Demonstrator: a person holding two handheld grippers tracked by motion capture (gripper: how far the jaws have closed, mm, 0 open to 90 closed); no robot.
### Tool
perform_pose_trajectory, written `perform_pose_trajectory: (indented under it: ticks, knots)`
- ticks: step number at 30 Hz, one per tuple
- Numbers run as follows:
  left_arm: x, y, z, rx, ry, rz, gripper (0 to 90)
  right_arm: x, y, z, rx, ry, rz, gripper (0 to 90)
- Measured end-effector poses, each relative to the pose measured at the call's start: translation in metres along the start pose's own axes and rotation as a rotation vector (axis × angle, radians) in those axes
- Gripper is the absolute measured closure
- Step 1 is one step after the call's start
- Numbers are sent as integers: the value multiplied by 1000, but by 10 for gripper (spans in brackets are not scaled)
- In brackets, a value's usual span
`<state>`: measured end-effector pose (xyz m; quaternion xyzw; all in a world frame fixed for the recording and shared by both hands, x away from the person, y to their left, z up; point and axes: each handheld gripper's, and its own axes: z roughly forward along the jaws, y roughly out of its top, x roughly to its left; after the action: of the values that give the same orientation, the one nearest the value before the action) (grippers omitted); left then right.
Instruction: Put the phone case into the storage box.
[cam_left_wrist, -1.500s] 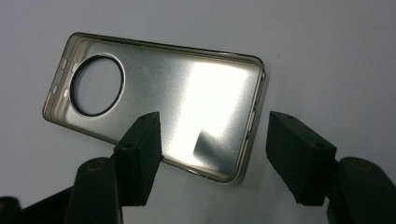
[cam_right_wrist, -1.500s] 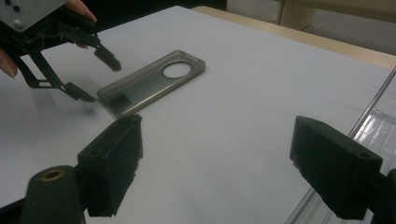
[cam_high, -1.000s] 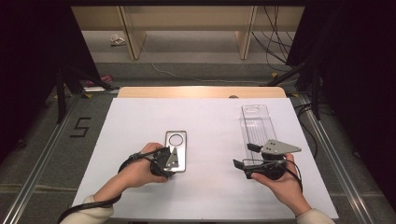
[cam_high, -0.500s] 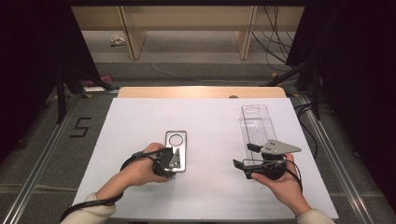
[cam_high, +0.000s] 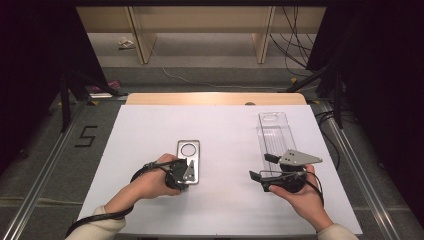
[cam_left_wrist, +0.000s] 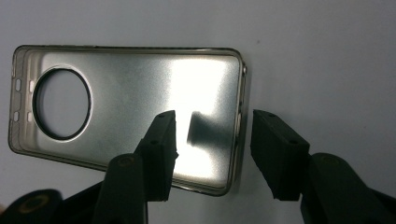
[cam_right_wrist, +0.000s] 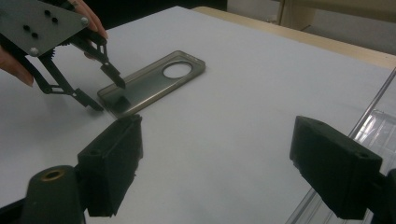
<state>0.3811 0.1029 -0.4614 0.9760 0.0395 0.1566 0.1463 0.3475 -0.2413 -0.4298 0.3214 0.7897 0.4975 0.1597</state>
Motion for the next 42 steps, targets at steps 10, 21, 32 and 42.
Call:
perform_pose_trajectory:
  ticks: [10,21,32,42]
  knots:
    - [0,2,1,6,-13,29,572,0,0,0,-1,0,2,184]
    - [-1,3,1,18,-28,31,635,0,-1,1,1,2,2,184]
    - [-1,3,2,22,-22,55,686,0,-1,1,1,2,1,184]
    - [-3,5,3,29,-35,61,732,0,-1,1,1,3,1,184]
